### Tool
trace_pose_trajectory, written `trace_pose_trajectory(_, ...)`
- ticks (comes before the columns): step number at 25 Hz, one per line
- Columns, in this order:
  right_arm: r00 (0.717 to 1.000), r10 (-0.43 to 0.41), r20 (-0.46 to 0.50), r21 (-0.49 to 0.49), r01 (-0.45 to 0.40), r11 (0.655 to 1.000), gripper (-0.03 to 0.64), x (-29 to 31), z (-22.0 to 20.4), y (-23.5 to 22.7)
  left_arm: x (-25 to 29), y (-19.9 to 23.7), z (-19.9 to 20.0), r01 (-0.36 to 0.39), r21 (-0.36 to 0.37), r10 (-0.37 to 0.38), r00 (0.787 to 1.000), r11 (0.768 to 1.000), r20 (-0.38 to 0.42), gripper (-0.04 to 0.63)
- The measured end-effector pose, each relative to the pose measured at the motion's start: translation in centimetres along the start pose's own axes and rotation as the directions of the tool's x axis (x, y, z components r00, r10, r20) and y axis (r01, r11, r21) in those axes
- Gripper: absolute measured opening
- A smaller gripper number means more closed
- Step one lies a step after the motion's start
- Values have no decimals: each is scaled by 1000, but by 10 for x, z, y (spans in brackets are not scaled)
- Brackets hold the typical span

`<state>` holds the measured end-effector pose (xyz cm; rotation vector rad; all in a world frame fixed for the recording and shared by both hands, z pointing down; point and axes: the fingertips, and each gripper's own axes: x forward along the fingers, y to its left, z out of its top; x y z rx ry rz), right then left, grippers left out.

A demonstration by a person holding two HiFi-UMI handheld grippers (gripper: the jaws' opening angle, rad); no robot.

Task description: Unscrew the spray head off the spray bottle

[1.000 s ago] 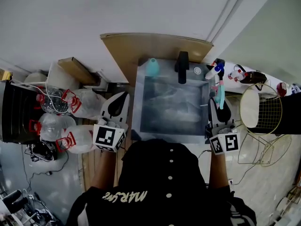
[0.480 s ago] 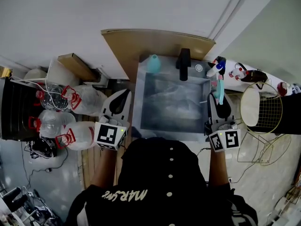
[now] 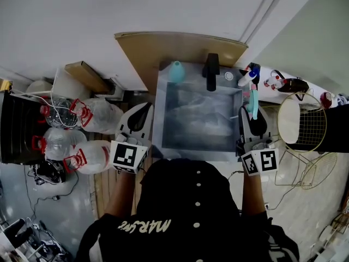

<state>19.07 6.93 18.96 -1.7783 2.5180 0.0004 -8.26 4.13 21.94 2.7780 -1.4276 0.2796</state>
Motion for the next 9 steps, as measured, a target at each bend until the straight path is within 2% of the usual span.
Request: trace_pose_trajectory(9, 1000, 13, 8, -1, -13, 1000, 156, 2, 5, 6, -5, -1, 0, 8, 3, -8, 1000, 1000, 13, 26)
